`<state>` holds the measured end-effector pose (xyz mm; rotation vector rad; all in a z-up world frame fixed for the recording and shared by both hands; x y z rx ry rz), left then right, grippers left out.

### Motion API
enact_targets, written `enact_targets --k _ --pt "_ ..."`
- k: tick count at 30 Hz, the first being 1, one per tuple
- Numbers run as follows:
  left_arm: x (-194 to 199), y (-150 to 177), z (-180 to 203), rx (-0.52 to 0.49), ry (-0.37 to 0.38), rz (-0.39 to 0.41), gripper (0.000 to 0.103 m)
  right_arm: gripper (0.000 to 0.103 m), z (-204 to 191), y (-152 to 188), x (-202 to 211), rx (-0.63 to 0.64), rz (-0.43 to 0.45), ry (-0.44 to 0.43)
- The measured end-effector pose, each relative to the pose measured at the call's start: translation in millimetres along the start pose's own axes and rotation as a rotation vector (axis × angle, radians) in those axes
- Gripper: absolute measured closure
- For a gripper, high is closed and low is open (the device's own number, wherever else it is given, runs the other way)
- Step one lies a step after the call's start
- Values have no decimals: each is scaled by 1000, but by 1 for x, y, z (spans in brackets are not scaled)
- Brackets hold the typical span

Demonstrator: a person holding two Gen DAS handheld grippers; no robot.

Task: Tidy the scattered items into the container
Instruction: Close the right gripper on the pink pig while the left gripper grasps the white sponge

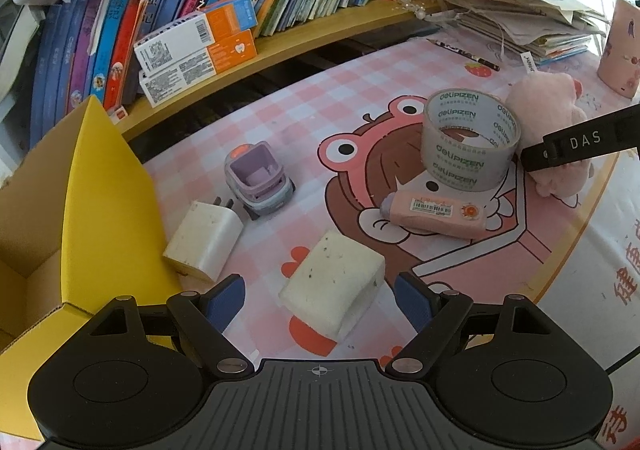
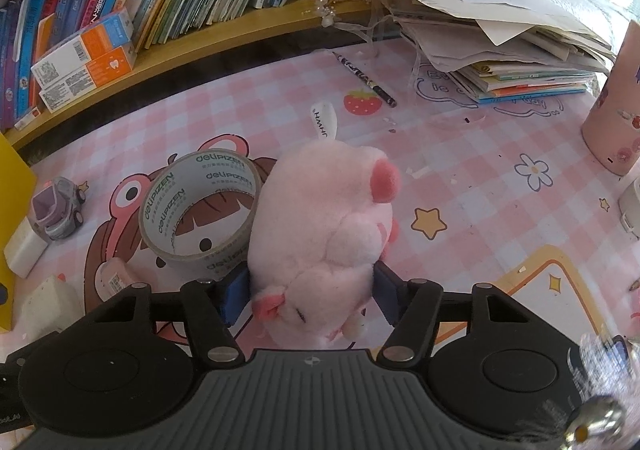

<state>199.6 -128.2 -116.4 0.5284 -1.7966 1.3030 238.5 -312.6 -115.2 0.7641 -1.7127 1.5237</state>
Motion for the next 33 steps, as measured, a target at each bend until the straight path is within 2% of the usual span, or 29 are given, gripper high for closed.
enact_targets --k 11,25,27,33 --pt "-8 -4 6 -17 16 10 19 44 1 0 -1 -3 -3 -4" --pt "-19 -1 1 26 43 -17 20 44 0 0 -4 -9 -9 -1" --pt "-21 0 0 34 47 -22 23 44 0 0 -4 -8 -9 1" --pt "-24 1 -3 62 62 -33 40 45 0 -1 -5 -2 -12 3"
Point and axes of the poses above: each gripper's, at about its wrist camera, not at the fingertips, and x roughly against the way its jaws point, z to its right, y to its underside, the point moved 3 cm from there along -x, roughly the way its jaws point, and after that the axes turned 3 degrees about y, right-handed, at the moved point
